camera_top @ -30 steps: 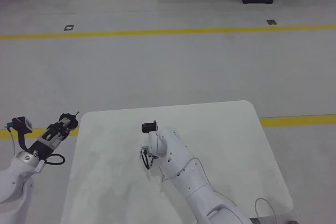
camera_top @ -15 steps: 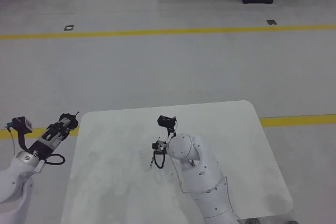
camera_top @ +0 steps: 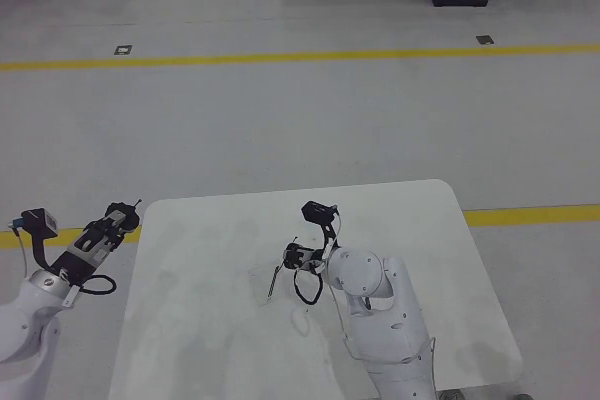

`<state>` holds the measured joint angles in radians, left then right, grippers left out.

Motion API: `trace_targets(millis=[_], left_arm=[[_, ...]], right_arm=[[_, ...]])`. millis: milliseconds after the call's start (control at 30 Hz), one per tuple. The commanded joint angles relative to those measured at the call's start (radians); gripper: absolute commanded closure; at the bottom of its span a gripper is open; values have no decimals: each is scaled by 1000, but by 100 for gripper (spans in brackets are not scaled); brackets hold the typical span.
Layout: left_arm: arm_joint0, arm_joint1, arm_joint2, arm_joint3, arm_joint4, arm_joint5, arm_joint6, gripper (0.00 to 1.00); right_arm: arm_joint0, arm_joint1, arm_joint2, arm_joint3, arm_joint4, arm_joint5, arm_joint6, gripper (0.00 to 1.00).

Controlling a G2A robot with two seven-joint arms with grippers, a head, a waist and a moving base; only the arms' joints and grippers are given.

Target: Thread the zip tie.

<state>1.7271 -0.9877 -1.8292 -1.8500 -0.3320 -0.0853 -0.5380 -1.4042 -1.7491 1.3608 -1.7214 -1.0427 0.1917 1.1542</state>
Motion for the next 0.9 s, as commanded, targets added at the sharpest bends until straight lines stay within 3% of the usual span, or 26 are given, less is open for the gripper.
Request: trace_targets(millis=[0, 233, 300, 467, 633, 867], left_arm=[[0, 0, 0, 0, 0, 0, 0, 100], [0, 0, 0, 0, 0, 0, 0, 100], [0, 0, 0, 0, 0, 0, 0, 100], [0, 0, 0, 0, 0, 0, 0, 100], [0, 0, 0, 0, 0, 0, 0, 100], [0, 0, 0, 0, 0, 0, 0, 100]], right_arm=[[0, 0, 0, 0, 0, 0, 0, 100], [0, 0, 0, 0, 0, 0, 0, 100], [-19, 4, 19, -14, 49, -33, -56, 100], [-56, 22, 108, -50, 222, -211, -164, 100], [-74, 45, 188, -45, 362, -376, -201, 100], [-68, 74, 241, -9, 565, -521, -157, 100]])
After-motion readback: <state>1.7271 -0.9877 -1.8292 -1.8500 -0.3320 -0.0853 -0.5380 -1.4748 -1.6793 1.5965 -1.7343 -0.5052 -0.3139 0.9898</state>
